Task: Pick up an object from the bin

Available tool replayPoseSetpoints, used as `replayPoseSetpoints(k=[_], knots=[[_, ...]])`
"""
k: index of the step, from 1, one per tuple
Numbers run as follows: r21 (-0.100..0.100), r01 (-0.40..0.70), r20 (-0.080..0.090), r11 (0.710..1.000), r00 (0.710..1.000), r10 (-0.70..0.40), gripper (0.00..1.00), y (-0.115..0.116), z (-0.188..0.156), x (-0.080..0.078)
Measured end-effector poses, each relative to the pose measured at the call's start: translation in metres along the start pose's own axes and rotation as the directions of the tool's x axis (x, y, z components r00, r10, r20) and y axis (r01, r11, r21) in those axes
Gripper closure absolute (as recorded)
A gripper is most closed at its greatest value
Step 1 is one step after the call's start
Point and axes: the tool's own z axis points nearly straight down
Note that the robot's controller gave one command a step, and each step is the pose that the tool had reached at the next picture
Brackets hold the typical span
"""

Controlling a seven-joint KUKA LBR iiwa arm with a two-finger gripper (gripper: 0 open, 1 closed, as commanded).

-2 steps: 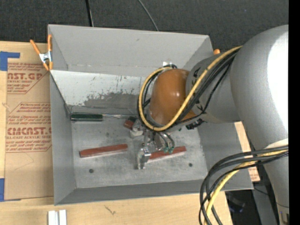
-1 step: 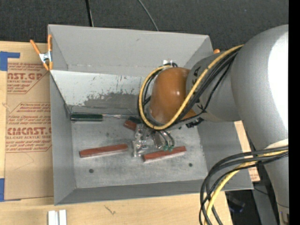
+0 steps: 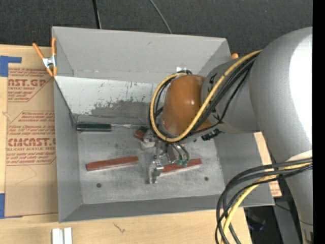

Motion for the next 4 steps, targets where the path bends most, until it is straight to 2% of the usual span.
replayPoseSetpoints(k=[1,2,3,4], knots=[[0.000,-0.001,0.011,1.000,1.000,0.001,1.00,0.000,-0.003,-0.003],[0.000,0.000,0.002,1.000,1.000,0.000,0.00,0.000,0.000,0.000],[0.000,0.000,0.002,1.000,1.000,0.000,0.00,0.000,0.000,0.000],[0.000,0.018,0.013,1.000,1.000,-0.018,1.00,0.055,-0.003,-0.011]])
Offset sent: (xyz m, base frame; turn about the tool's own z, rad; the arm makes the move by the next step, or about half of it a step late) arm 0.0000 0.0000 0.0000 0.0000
